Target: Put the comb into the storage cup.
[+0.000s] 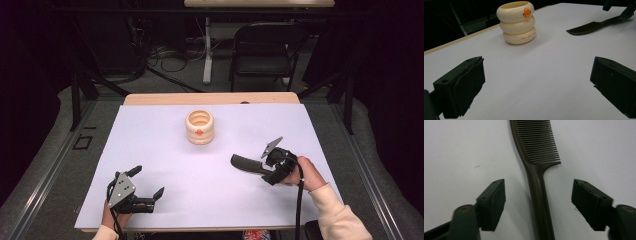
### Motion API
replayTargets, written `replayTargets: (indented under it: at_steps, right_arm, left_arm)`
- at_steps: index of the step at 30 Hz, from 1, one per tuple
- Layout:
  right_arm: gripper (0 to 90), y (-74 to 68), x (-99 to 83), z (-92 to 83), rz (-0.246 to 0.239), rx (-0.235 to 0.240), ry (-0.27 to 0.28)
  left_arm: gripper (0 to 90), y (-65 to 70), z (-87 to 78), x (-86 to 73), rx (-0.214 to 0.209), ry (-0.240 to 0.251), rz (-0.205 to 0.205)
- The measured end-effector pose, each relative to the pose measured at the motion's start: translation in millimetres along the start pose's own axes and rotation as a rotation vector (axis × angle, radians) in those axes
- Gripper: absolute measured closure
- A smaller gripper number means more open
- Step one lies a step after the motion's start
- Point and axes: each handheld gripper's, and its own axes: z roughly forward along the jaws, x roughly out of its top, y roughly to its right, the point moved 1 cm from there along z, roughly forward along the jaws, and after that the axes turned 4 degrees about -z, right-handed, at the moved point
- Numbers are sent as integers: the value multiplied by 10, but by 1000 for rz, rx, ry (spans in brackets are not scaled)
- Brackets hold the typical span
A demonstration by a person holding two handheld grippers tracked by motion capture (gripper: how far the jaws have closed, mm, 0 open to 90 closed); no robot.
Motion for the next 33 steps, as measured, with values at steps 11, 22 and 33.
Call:
replayTargets:
  at_steps: [11,22,33]
  right_arm:
    - [597,0,185,118,-106,27,-122]
    - [676,29,213,219,-123,49,-193]
    - [710,47,207,277,-106,62,-226]
  left_arm:
    - [0,4,-2,1,-5,2,2]
    - [0,3,13,-6,-11,-8,0]
    - [0,7,7,-5,-21,-10,6]
